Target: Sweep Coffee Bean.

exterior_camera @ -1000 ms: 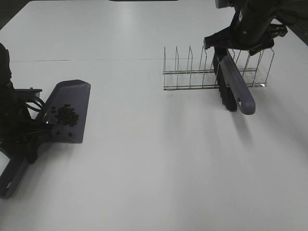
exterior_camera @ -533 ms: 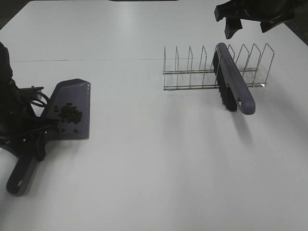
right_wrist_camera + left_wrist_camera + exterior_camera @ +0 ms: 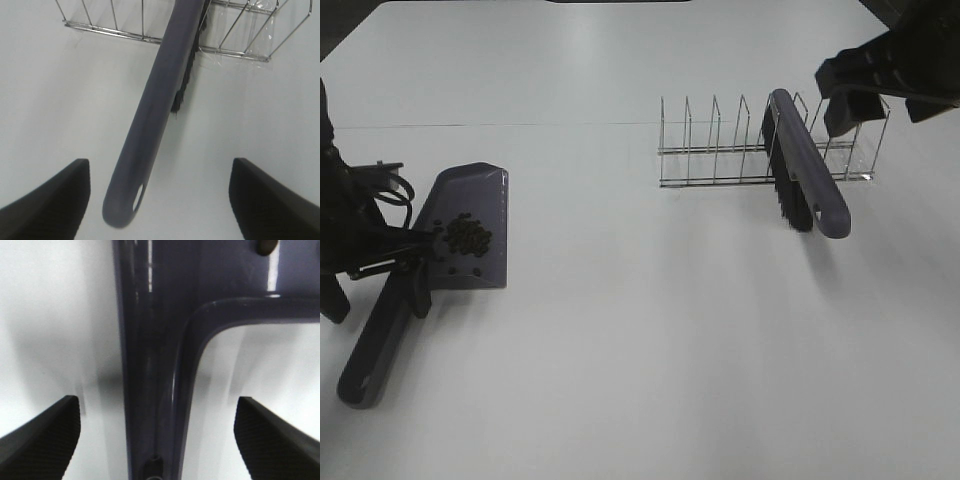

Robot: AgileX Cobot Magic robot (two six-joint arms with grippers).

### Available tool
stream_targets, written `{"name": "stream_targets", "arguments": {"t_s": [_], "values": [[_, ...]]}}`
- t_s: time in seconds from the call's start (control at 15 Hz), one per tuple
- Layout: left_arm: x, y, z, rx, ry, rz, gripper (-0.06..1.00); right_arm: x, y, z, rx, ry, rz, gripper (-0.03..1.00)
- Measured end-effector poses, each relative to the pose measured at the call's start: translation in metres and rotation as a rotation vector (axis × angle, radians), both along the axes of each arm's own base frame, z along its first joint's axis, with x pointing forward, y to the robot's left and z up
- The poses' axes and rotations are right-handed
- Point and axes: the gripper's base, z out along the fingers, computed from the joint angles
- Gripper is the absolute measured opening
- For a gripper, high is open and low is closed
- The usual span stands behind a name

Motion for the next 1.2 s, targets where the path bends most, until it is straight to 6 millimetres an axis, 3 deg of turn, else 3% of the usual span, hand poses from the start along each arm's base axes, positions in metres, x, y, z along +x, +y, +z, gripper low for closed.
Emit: {"name": "stream_targets", "arguments": {"t_s": [0.07,0.27,0.4,0.53,0.67,0.93,1.2], "values": [[-0.001,0.000,0.008,-0.002,-0.018,0.000,0.77,-0.008,-0.002,0.000,0.001,0.000,0.000,0.68],[-0.008,0.002,0.057,-0.012,-0.130,-0.010,0.77,-0.063,-0.014,0.015,0.036,-0.068,-0.004,0.68],[-0.018,0.005,0.085,-0.017,-0.178,-0.018,0.76,-0.096,-0.022,0.014,0.048,-0.097,-0.005,0.68],[-0.032,0.007,0.112,-0.019,-0.230,-0.026,0.76,-0.130,-0.031,0.008,0.057,-0.119,-0.008,0.68],[-0.058,0.013,0.136,-0.019,-0.303,-0.031,0.75,-0.170,-0.041,-0.003,0.064,-0.116,-0.015,0.68],[-0.115,0.023,0.150,-0.033,-0.417,-0.024,0.75,-0.221,-0.054,-0.020,0.074,-0.137,-0.025,0.68],[-0.166,0.032,0.151,-0.048,-0.518,-0.018,0.75,-0.241,-0.058,-0.014,0.104,-0.242,-0.021,0.68]]}}
